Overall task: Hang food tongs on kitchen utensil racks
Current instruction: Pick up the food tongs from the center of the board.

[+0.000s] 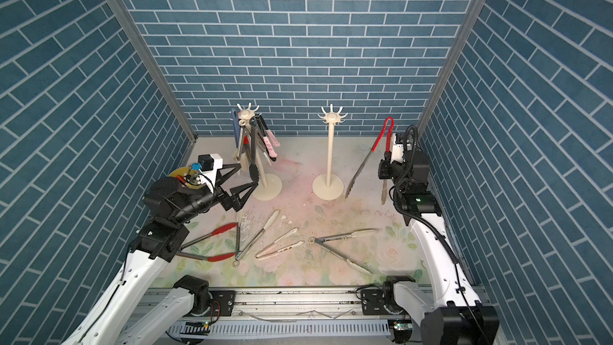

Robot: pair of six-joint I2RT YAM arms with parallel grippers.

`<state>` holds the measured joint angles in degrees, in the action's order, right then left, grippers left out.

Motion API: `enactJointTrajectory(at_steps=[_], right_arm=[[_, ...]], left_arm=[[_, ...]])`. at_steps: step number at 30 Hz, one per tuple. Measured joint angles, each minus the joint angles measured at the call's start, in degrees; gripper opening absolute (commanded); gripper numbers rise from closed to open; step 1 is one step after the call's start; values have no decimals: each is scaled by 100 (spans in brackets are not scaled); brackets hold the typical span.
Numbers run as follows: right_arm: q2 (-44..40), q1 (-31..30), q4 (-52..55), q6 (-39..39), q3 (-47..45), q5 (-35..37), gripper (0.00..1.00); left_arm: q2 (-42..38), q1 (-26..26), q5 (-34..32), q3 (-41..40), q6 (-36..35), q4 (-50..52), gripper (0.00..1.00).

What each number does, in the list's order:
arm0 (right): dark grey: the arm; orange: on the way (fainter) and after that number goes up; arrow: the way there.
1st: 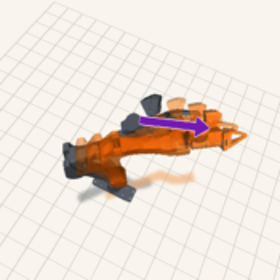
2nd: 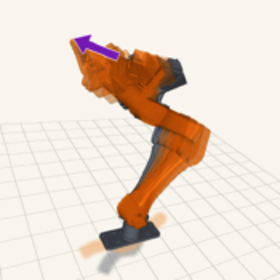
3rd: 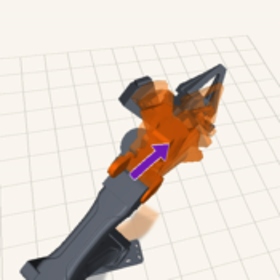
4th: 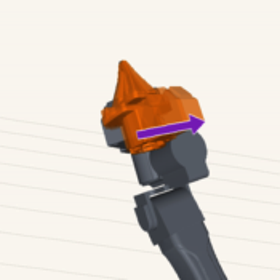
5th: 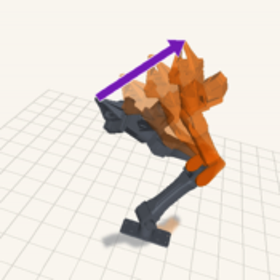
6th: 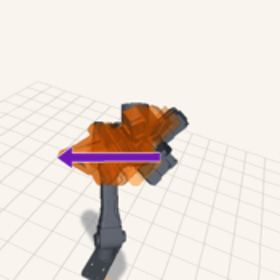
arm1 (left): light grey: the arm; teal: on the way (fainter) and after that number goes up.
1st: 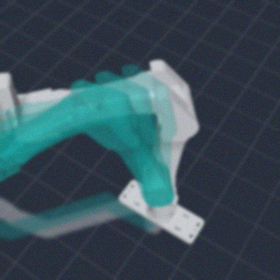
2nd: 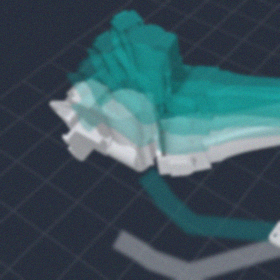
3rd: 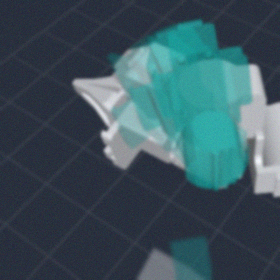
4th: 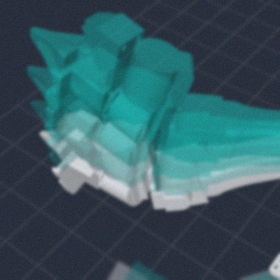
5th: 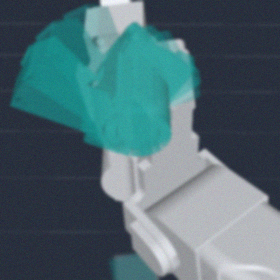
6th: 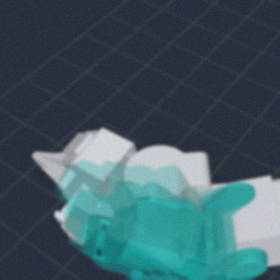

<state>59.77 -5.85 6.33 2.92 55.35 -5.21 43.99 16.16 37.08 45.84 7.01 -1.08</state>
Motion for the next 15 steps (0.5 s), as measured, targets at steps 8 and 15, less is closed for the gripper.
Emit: enactJointTrajectory(at_steps=[8,15], right_arm=[[-9,-402,-90,-247,0,-214,0],[-22,-962,-205,-345,2,-205,0]], left_arm=[[0,2,0,0,-2,0,99],[0,0,0,0,-2,0,99]])
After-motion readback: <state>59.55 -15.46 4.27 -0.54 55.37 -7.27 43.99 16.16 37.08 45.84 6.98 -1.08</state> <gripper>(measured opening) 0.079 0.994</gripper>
